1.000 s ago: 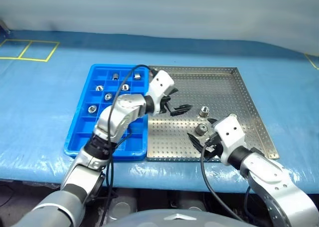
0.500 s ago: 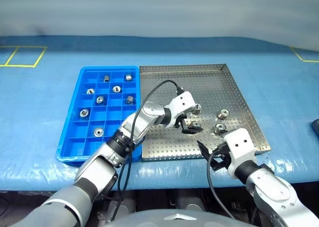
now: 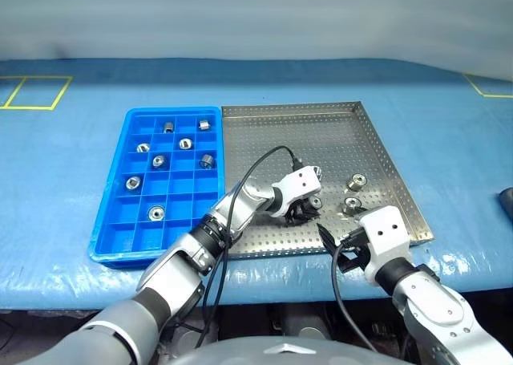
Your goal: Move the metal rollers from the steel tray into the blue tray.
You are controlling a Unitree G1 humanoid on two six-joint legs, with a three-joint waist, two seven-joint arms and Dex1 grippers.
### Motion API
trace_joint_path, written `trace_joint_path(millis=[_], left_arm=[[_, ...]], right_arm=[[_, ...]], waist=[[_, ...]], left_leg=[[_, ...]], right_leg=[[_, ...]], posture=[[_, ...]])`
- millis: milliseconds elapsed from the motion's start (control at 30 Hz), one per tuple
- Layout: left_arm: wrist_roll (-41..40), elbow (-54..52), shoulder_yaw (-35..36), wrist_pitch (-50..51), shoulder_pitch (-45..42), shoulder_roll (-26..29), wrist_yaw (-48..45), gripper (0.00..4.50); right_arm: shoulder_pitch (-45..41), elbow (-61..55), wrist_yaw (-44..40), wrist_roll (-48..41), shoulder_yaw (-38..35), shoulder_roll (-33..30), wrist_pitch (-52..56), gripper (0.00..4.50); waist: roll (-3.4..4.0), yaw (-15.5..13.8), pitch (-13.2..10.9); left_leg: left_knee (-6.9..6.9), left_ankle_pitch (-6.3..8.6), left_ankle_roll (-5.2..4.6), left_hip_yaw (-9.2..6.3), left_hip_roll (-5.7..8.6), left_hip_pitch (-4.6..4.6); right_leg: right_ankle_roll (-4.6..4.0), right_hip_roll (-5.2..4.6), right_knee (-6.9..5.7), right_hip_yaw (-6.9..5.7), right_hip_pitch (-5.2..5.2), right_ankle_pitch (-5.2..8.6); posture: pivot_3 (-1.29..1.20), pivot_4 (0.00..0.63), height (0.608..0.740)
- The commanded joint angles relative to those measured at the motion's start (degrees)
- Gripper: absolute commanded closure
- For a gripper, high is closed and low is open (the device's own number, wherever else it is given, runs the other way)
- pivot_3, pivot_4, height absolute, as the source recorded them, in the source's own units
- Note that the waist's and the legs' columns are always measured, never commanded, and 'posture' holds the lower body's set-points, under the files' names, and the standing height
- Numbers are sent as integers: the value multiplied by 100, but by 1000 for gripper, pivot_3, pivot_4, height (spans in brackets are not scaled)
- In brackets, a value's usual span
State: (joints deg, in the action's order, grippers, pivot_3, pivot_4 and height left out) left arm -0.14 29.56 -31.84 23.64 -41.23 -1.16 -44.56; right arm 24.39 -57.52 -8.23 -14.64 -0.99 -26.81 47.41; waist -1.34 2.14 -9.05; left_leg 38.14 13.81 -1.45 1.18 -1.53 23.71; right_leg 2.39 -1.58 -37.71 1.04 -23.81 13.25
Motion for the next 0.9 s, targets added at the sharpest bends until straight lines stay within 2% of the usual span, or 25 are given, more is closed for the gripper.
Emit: trace_joint_path(millis=[33, 300, 467, 667, 900], left_arm=[[-28, -165, 174, -83, -88, -127, -62, 2824], [-662, -1792, 1074, 626, -15, -12, 27, 2824], [-934, -3178, 1674, 1215, 271, 459, 336, 2824], [-1130, -4790, 2339, 1703, 999, 1407, 607, 2824], [-1139, -6422, 3267, 2579, 2448, 1990, 1473, 2824]], right_arm=[[-68, -248, 46, -25, -20, -26, -107, 0], [-518, -247, -109, -75, 147, -89, 104, 0], [-1067, -96, -456, -150, 320, -274, 281, 0], [-2399, 595, -1145, -264, 968, -510, 224, 0], [-3775, 1608, -1873, -146, 1926, -292, -208, 0]], waist=[[0, -3, 0], [1, -15, 0], [3, -57, 1], [2, -210, -2], [0, -539, -4]], left_leg=[[0, 0, 0, 0, 0, 0], [1, 0, 0, 1, -7, 0], [-1, 0, 0, 0, -7, -4], [-1, -2, 1, -6, -6, -11], [-7, -1, 1, -15, -7, -4]], right_leg=[[0, 0, 0, 0, 0, 0], [7, 0, -4, 3, -2, -4], [31, 2, -5, 4, 0, -18], [29, 10, -9, -1, 5, -20], [22, -3, -2, -10, 5, -23]], posture=[[-107, 150, 740], [-45, 150, 740], [42, 150, 740], [179, 150, 740], [313, 150, 740]])
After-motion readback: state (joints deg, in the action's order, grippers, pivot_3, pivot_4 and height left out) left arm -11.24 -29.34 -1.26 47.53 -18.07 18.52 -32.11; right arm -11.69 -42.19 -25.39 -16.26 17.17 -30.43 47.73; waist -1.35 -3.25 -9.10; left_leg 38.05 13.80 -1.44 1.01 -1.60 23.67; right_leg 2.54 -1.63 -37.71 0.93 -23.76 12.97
